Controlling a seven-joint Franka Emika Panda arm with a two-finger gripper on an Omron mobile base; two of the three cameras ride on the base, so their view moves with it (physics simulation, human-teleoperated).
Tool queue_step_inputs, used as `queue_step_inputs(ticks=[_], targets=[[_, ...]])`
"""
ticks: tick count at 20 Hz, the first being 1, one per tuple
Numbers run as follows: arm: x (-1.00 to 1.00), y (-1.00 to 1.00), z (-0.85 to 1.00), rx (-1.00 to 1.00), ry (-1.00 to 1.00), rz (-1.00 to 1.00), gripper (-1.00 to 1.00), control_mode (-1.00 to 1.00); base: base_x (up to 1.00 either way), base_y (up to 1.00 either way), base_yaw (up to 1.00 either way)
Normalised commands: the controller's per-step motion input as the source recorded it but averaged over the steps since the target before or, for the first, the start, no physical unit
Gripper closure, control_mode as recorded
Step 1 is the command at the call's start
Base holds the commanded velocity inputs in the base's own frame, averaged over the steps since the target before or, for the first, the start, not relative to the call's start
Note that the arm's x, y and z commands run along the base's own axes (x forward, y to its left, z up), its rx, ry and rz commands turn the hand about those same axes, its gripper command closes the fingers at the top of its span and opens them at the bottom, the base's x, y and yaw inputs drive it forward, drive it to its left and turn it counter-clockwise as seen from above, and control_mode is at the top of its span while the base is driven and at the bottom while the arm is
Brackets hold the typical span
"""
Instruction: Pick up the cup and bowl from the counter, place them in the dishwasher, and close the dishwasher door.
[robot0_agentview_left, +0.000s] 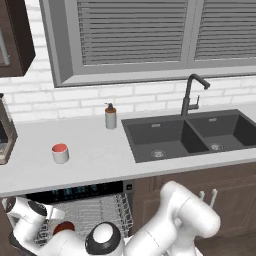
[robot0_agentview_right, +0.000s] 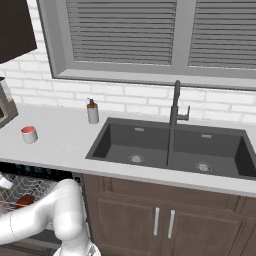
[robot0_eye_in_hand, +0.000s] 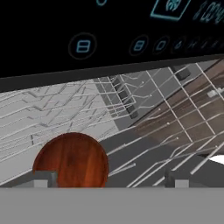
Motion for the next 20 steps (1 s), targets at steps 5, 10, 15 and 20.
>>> queue_step_inputs(ticks=[5, 10, 15, 20], targets=[[-0.12, 0.0, 0.21, 0.01, -0.03, 0.0, -1.0, -1.0, 0.0, 0.0, 0.0], [-0.7, -0.26, 0.95, 0.15, -0.14, 0.02, -1.0, -1.0, 0.0, 0.0, 0.0], [-0.81, -0.81, 1.0, 0.31, -0.07, 0.03, -1.0, -1.0, 0.0, 0.0, 0.0], [-0.24, -1.0, 1.0, 0.42, 0.0, 0.0, -1.0, -1.0, 0.0, 0.0, 0.0]])
